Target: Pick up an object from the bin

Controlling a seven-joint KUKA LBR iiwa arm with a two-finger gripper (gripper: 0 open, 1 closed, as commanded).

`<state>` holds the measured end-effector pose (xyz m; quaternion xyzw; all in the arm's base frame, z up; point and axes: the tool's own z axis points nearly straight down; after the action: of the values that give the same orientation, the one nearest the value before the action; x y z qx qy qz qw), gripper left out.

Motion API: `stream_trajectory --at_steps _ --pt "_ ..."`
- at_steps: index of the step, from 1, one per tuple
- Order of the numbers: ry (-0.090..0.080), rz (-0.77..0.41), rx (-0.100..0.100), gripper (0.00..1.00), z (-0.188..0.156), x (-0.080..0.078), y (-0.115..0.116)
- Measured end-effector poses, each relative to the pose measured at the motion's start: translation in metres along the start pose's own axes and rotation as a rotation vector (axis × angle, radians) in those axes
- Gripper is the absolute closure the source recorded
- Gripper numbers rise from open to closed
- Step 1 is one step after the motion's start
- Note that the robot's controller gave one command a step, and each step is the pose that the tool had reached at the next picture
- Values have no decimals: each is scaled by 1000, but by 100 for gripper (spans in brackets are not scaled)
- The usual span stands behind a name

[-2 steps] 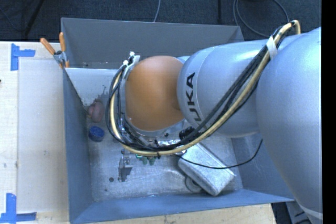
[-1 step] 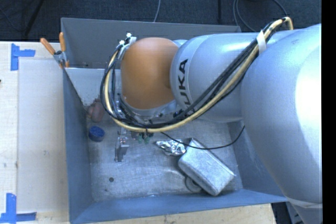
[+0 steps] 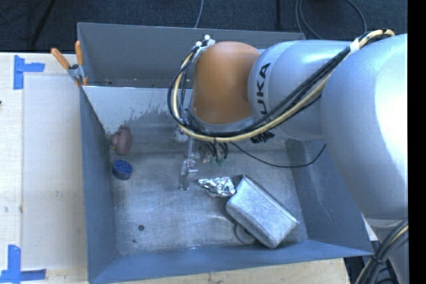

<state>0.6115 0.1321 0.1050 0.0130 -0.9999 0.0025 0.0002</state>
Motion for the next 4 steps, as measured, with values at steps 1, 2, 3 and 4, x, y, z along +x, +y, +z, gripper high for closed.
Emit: stream_trajectory --at_steps 1,2,3,4 --pt "-2 63 -9 0 34 -2 -67" --pt "-10 -34 -7 0 32 51 -115" --pt "7 -138 -12 0 10 109 -132" --pt "-2 -15 -6 0 34 112 -128"
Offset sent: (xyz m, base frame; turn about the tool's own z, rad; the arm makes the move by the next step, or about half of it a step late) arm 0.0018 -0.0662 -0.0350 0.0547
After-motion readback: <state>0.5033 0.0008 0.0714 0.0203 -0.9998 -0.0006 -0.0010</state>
